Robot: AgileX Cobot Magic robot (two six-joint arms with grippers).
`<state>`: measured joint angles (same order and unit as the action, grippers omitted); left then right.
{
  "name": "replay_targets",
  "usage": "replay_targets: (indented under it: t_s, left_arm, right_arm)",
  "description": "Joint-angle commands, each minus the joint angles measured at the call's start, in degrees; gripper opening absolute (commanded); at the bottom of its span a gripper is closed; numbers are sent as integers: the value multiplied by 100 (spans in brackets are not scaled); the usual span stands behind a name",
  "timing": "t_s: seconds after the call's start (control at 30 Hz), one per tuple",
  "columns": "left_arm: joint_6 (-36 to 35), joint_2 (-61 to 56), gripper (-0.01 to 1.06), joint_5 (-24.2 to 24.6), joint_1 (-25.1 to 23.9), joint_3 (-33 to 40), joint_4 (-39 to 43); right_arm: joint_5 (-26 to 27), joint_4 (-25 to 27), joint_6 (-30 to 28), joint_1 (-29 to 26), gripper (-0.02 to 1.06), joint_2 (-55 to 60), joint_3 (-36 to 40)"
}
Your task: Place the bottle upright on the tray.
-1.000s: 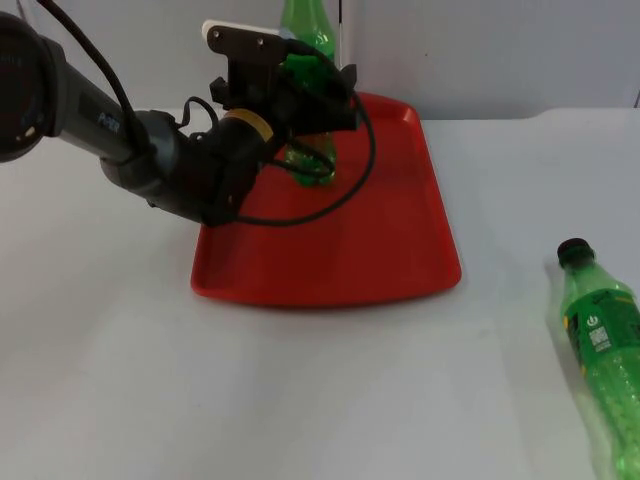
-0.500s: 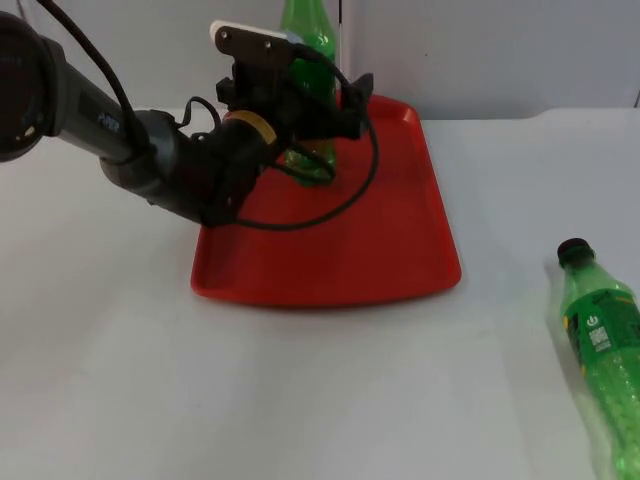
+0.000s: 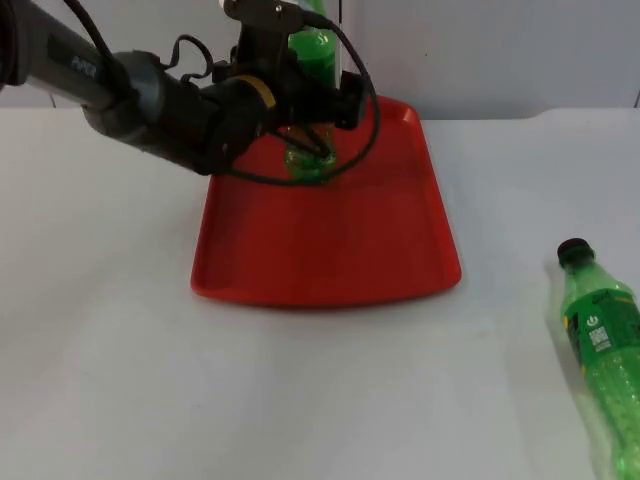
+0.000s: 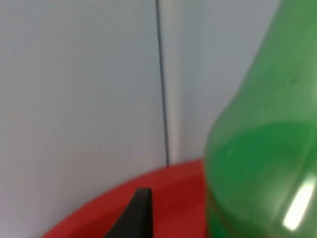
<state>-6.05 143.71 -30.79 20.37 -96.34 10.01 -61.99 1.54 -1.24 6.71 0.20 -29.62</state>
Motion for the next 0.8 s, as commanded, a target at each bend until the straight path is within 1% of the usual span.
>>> replay_targets:
  t_s: [0.0, 0.03, 0.07, 0.27, 0.4, 0.43, 0.57, 0.6, 0.73, 0.77]
  left_arm:
    - [-78, -151, 105, 333, 18, 14, 12]
    - [-141, -243, 105, 609, 18, 14, 12]
    - [-171, -296, 105, 786, 18, 14, 12]
    - [-180, -452, 105, 1071, 18, 14, -61]
    - [-180, -571, 105, 1602, 18, 14, -133]
    - [-180, -571, 105, 1602, 18, 14, -133]
    - [-180, -646, 105, 2167, 18, 14, -133]
    - [-180, -646, 105, 2167, 18, 14, -133]
    - [-180, -750, 105, 2741, 18, 14, -138]
    - [-180, -750, 105, 2741, 18, 14, -138]
  right_arm:
    - [22, -9, -69, -50, 105, -20, 12]
    - [22, -9, -69, -50, 105, -20, 12]
    - [22, -9, -69, -50, 105, -20, 12]
    - [22, -9, -69, -50, 105, -20, 12]
    - [22, -9, -69, -50, 105, -20, 12]
    - [22, -9, -69, -50, 105, -20, 12]
    - [22, -9, -69, -50, 105, -20, 12]
    - [22, -9, -69, -50, 105, -20, 12]
    - [22, -9, -69, -50, 105, -20, 12]
    - [22, -9, -69, -50, 105, -20, 12]
